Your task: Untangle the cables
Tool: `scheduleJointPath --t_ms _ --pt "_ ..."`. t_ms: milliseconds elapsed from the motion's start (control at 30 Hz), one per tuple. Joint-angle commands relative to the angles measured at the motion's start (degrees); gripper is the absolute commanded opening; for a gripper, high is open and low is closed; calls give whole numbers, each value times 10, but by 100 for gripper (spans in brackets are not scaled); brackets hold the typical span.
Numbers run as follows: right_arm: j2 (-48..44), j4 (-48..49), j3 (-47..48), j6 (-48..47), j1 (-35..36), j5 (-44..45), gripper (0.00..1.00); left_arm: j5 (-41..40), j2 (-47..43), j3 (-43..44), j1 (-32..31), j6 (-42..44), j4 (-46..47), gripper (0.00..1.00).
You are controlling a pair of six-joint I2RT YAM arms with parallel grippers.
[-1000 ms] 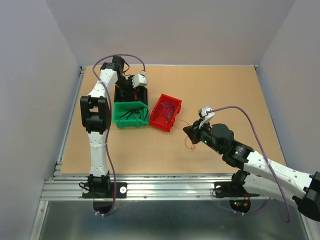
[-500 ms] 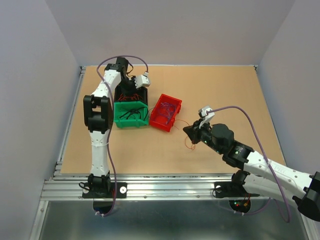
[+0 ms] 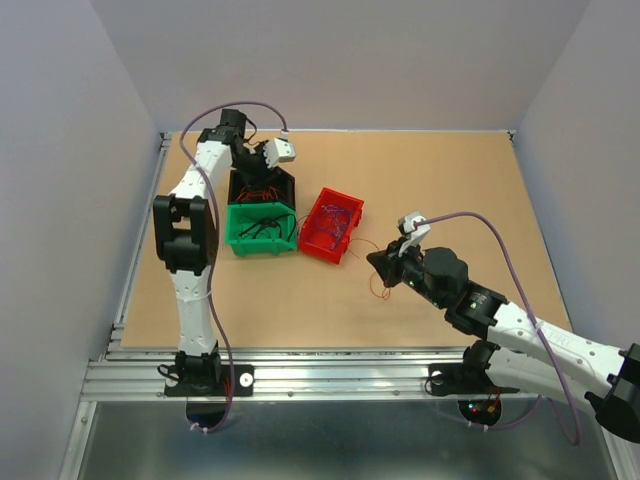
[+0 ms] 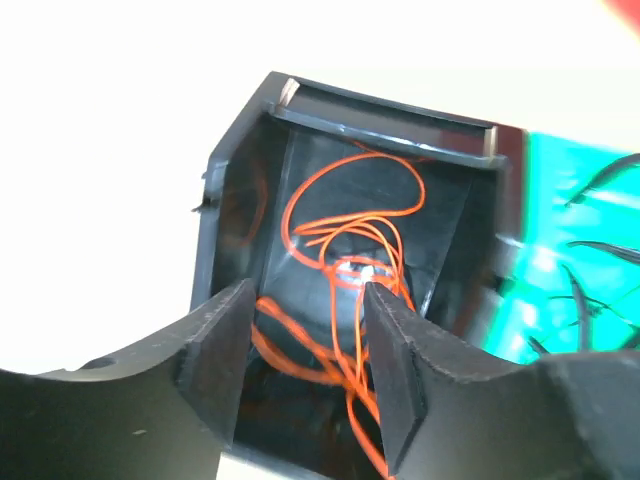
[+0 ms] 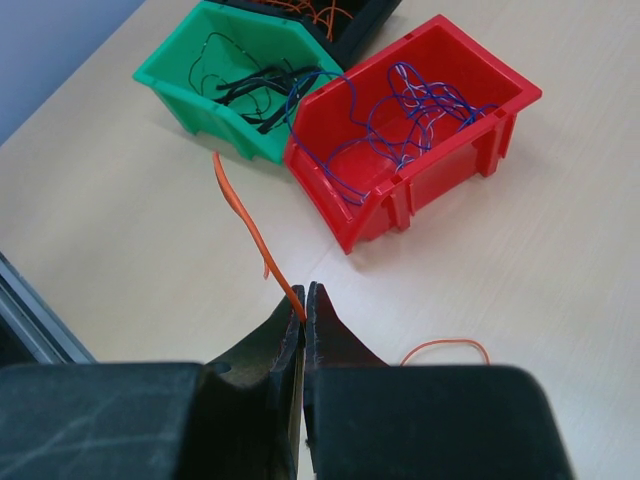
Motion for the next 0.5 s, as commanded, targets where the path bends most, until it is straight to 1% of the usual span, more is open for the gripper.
scheduleJointPath --t_ms 0,33,67,100,133,167,200,233,267,300,333,367,400,433,467 --pt "-25 44 -18 6 -2 31 1 79 -190 -95 6 -41 103 63" --pt "-31 49 -17 8 -2 33 1 84 -214 -119 6 -48 145 64" --pt "-39 51 -15 10 -2 34 1 91 -236 -159 6 -69 162 64" --pt "-44 54 -8 11 -2 31 1 101 -276 -178 5 -81 179 65" --pt "-45 56 -2 12 -2 31 1 118 -295 -195 5 -95 193 65" --pt "-48 56 4 13 -1 27 1 133 -334 -226 4 -116 212 65" --pt "-49 56 10 13 -2 23 1 151 -354 -245 3 -125 219 66" --pt "-51 56 25 13 -1 14 1 191 -375 -269 1 -140 249 69" --pt "-50 56 33 13 -1 8 1 210 -397 -293 -1 -155 269 69" --pt "-49 56 42 13 -1 -4 1 230 -442 -352 -15 -181 291 71" --pt "-45 56 57 14 -2 -9 1 251 -466 -383 -27 -199 349 72" --pt "-44 56 65 15 -2 -15 0 254 -508 -448 -41 -218 385 72" --pt "-42 56 72 17 -1 -20 0 253 -528 -480 -63 -239 419 72" --pt "-39 57 85 19 -2 -24 1 238 -546 -509 -105 -273 491 73" --pt "-36 58 92 21 -1 -27 1 232 -561 -538 -127 -296 528 73"
